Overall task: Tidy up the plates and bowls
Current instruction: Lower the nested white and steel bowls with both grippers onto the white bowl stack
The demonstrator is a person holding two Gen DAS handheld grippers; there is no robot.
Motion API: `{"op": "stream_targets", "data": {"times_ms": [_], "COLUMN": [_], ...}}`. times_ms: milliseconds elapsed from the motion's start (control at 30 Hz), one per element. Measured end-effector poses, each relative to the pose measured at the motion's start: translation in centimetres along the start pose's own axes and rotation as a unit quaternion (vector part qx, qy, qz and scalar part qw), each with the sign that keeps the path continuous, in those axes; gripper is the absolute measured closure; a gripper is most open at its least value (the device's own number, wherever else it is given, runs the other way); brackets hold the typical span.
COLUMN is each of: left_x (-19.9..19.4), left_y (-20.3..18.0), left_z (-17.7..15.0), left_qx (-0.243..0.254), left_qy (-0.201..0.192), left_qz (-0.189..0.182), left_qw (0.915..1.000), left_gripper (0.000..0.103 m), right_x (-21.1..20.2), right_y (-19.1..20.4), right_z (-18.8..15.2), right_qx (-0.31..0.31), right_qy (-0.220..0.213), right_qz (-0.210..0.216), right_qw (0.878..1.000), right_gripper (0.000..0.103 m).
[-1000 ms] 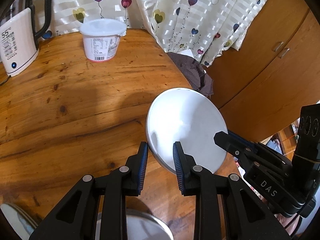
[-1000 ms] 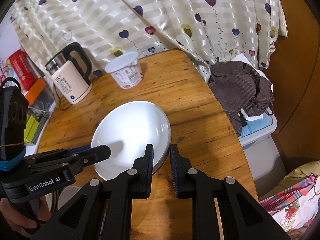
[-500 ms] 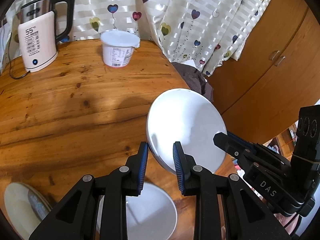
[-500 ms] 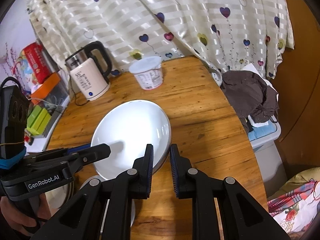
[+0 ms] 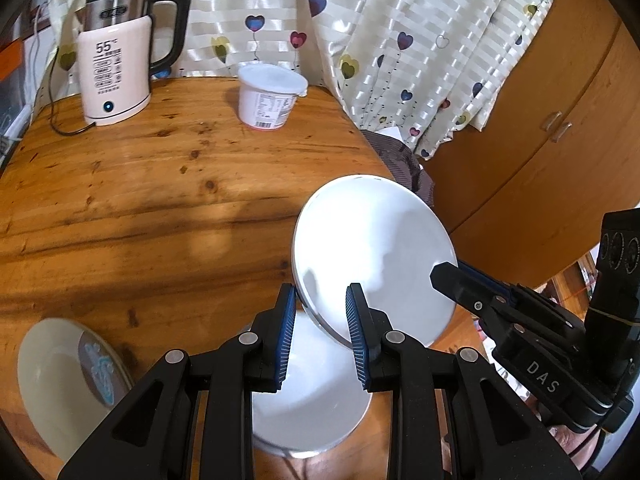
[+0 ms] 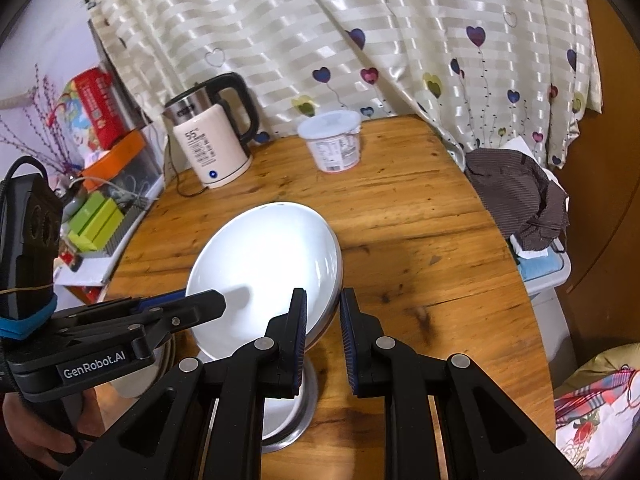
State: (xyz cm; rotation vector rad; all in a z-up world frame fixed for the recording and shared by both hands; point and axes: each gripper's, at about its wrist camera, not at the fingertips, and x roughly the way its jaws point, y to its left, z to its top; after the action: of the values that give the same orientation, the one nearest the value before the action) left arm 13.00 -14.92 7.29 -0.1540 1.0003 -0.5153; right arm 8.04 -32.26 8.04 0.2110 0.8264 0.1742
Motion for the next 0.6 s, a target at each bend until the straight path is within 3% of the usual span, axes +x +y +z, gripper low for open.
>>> {"op": "stream_targets", "data": {"times_ms": [600], "left_x": [-1.7], "left_y": [1.8], "left_z": [-4.0], "left_qx": [-0.018], "left_qy": [0.014], "left_qz": [0.025], "left_qw": [0.9994], "left_gripper": [0.076], "right_x": [0.0], "right_y": [2.6], "right_z": [-3.3], "right_qx": [-0.009], "right_qy": [0.025], "right_qz": [0.027], "right_qw": [0.999], "right_gripper": [0.086]}}
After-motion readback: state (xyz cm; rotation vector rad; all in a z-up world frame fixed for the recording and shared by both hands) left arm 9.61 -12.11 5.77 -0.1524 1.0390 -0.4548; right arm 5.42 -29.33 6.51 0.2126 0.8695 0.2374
